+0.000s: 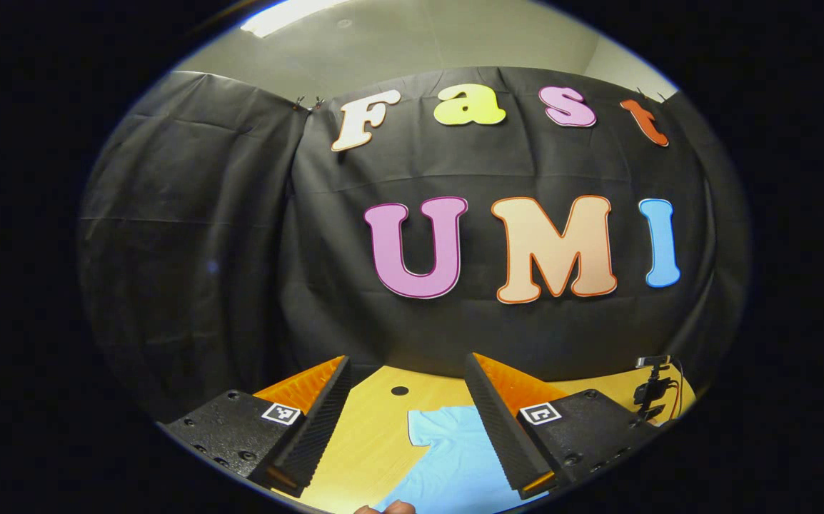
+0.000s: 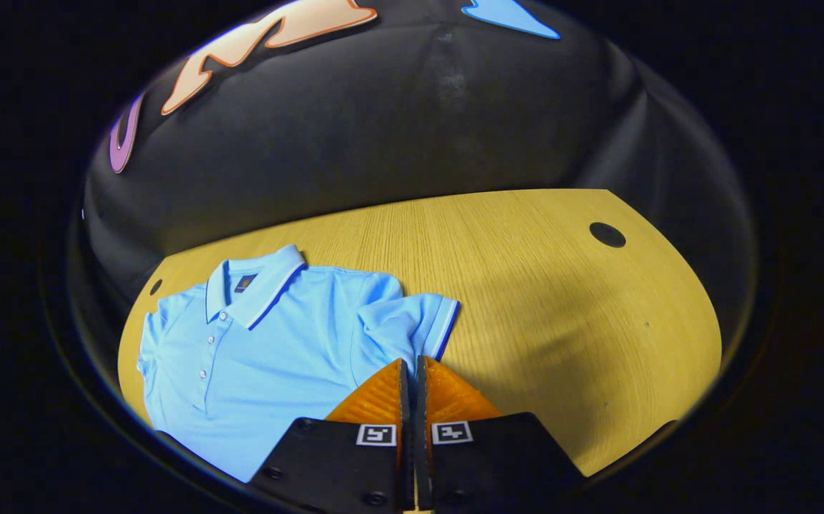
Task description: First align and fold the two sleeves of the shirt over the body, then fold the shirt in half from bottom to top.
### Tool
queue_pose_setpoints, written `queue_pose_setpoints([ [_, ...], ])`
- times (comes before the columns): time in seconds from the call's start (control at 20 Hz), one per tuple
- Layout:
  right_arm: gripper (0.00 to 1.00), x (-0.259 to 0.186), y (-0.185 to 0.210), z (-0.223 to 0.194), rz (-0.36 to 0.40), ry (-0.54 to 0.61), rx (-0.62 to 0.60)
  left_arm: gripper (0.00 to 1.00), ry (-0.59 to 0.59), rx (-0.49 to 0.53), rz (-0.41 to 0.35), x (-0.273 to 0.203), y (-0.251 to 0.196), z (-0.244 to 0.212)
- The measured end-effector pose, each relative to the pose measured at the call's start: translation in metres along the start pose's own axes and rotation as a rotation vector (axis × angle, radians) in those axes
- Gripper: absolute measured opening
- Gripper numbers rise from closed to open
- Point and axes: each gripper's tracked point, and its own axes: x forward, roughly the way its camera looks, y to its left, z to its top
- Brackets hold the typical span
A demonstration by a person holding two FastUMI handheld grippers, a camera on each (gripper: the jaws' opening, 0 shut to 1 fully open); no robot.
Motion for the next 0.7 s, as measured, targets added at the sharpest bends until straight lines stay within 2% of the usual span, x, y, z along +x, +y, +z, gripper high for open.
queue_pose_setpoints([
  [0.2, 0.01, -0.013, 0.013, 0.018, 0.029, -0.042, 0.032, 0.95, -0.018, -0.013, -0.036, 0.007, -0.008, 0.001],
  [0.3, 0.04, -0.021, 0.026, 0.029, 0.053, -0.073, 0.048, 0.95, -0.011, -0.019, -0.067, 0.014, -0.012, -0.005],
  [0.35, 0.01, -0.026, 0.031, 0.032, 0.058, -0.076, 0.049, 0.95, 0.003, -0.020, -0.081, 0.019, -0.012, -0.011],
  [0.4, 0.04, -0.030, 0.038, 0.034, 0.065, -0.083, 0.049, 0.95, 0.012, -0.025, -0.096, 0.024, -0.013, -0.014],
  [0.7, 0.04, -0.037, 0.093, 0.032, 0.107, -0.095, 0.044, 0.95, 0.048, -0.035, -0.144, 0.045, 0.002, -0.032],
])
